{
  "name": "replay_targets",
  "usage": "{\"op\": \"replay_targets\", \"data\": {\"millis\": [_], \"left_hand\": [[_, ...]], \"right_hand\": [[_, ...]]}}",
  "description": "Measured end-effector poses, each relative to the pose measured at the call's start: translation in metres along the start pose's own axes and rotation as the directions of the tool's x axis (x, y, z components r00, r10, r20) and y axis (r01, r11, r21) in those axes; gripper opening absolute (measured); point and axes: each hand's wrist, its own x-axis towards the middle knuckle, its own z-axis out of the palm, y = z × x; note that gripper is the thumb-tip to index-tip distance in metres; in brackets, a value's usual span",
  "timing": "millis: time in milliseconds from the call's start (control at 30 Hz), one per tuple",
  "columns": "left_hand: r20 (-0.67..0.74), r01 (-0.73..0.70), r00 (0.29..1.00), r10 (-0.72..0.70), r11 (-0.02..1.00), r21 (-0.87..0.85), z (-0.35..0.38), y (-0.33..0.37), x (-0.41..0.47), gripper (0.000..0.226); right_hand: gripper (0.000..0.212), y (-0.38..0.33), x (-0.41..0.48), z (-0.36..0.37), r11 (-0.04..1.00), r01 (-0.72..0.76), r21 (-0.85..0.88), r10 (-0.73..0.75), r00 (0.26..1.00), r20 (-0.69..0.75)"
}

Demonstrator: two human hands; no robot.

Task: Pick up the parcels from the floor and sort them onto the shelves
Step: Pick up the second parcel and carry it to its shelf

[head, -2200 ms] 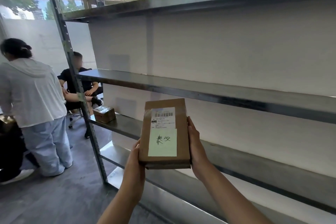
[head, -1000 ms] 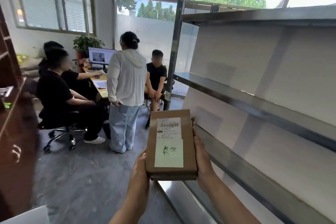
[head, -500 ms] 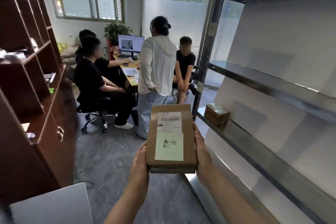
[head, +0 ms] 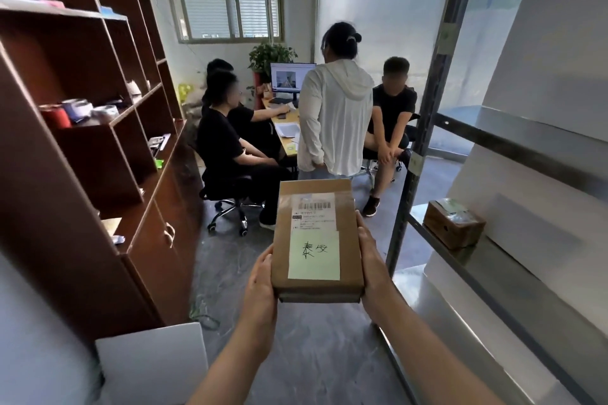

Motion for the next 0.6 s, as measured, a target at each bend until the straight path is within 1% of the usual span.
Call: {"op": "replay_targets", "data": {"millis": [167, 300, 600], "left_hand": [[-0.002, -0.021, 1.000, 0.021, 0.999, 0.033, 0.030, -0.001, 0.018, 0.037], [-0.025, -0.028, 0.999, 0.029, 0.999, 0.036, 0.052, -0.010, 0.029, 0.036], [-0.042, -0.044, 0.998, 0.046, 0.998, 0.048, 0.066, -0.014, 0.055, 0.036]], "right_hand": [[0.031, -0.012, 0.021, -0.022, 0.997, 0.005, 0.074, -0.007, 0.999, 0.036], [0.040, -0.013, 0.039, -0.043, 0.991, -0.001, 0.135, -0.004, 0.999, 0.035], [0.041, -0.011, 0.073, -0.054, 0.989, -0.019, 0.144, 0.009, 0.997, 0.070]]}}
